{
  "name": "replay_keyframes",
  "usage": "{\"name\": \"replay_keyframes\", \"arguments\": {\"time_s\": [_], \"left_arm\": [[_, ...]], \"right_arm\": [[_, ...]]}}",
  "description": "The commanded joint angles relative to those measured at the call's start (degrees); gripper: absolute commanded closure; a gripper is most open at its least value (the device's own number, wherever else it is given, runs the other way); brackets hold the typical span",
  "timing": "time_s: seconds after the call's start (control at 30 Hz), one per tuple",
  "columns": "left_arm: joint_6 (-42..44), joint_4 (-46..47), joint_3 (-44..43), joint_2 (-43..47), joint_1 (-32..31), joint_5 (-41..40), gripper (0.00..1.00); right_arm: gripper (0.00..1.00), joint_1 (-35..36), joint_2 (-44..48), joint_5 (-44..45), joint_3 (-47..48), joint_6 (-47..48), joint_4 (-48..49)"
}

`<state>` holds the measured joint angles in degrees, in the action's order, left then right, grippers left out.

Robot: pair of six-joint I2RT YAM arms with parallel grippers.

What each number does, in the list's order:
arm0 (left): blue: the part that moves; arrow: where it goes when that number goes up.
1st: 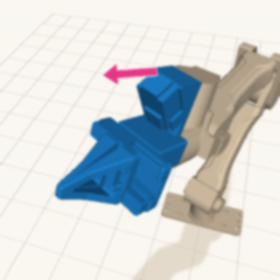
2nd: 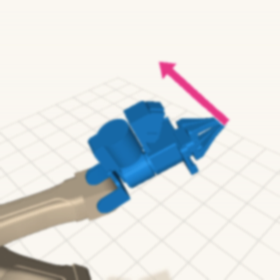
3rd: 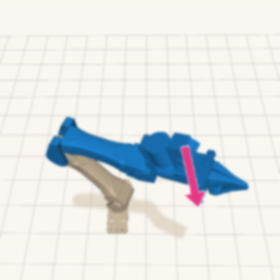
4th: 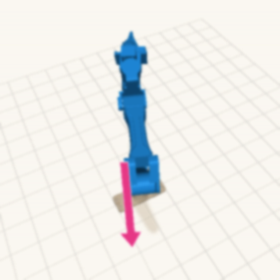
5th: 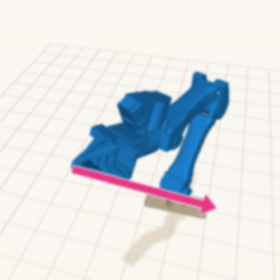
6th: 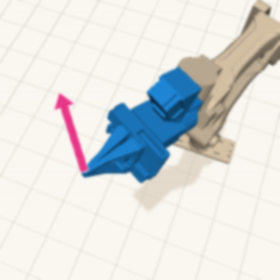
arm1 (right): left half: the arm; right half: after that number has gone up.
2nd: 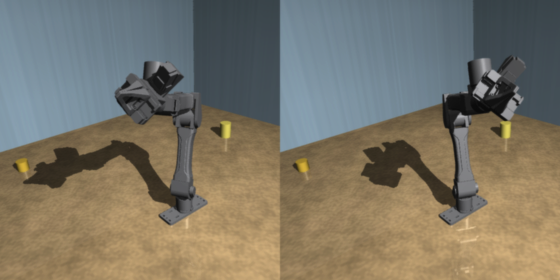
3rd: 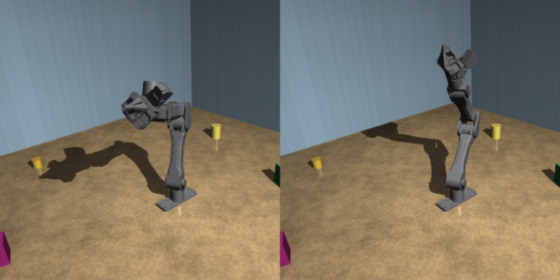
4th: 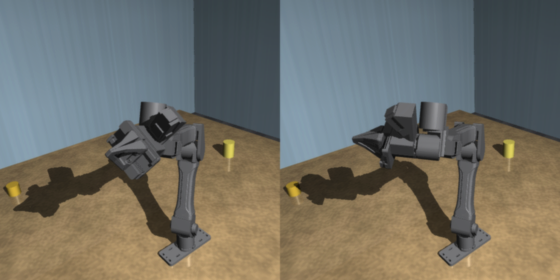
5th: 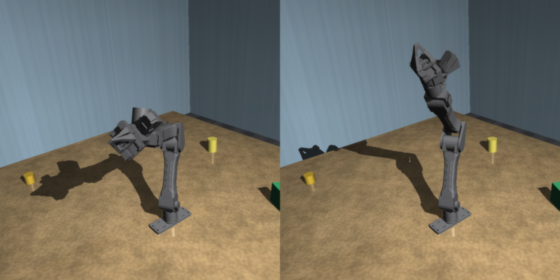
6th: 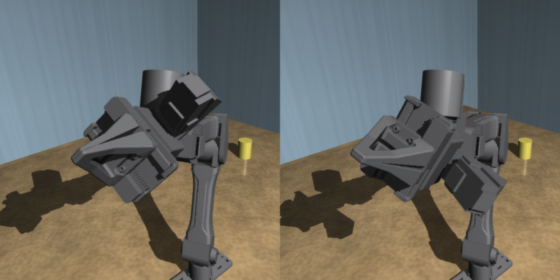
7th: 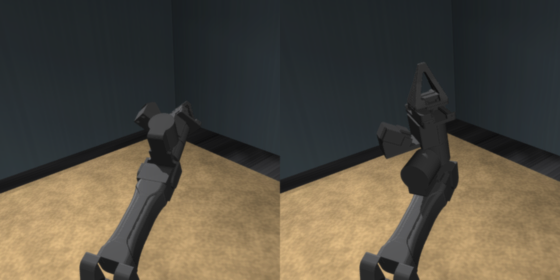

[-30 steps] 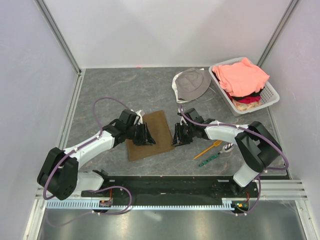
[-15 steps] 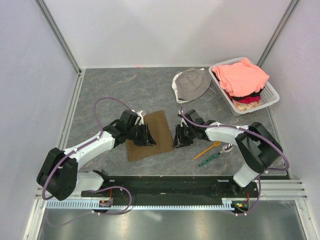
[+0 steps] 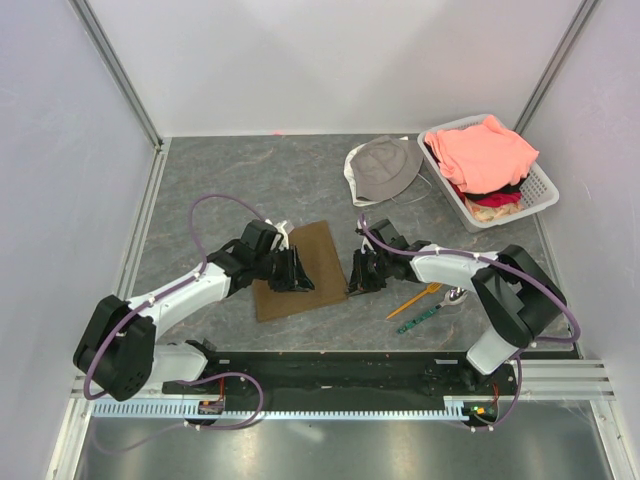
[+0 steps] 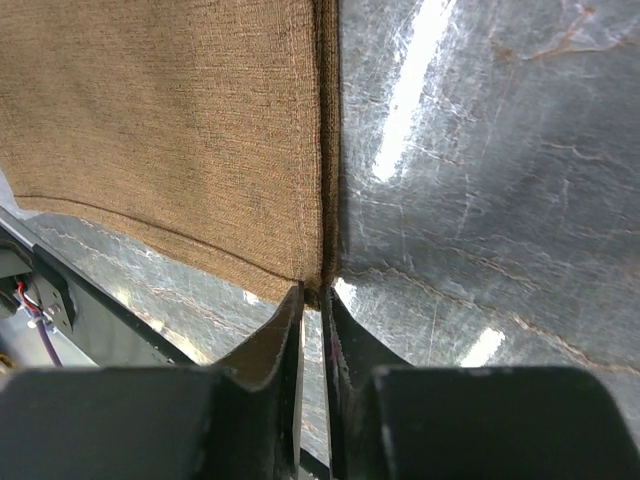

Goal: Fold the napkin into a case and place the utensils inside
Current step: Fold the top corner of the square-folded napkin at the center of the board.

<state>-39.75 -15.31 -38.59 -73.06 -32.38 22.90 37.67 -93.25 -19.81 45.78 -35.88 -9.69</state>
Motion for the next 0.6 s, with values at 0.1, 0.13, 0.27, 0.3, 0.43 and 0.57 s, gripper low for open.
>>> {"name": "replay_keyframes", "arguments": {"time_s": [0.1,0.13,0.27,0.3,0.43,0.57], "left_arm": [[2.0,4.9,-1.8,0.5,-1.7,0.8,0.65],[2.0,5.1,-1.8,0.5,-1.8,0.7,0.64],[2.0,5.6,-1.8,-0.1,-2.2,0.1,0.63],[1.6,5.6,-1.8,0.5,-2.2,-0.3,0.63],[-3.3,1.6,-0.7,4.4,-2.2,-10.2,0.78],[-12.5,-9.2,-0.8,7.2,-2.0,-22.6,0.91]], "right_arm": [[0.84,0.4,4.3,1.4,2.6,-0.1,-1.6],[0.84,0.5,4.7,1.3,2.9,0.1,-2.2],[0.85,1.2,3.7,0.0,4.5,0.0,-2.3],[0.85,1.4,3.3,-0.1,5.5,0.1,-2.2],[0.90,2.0,-0.1,-0.8,8.6,0.1,-1.3],[0.91,2.4,-5.0,-3.0,13.8,0.0,0.0]]}}
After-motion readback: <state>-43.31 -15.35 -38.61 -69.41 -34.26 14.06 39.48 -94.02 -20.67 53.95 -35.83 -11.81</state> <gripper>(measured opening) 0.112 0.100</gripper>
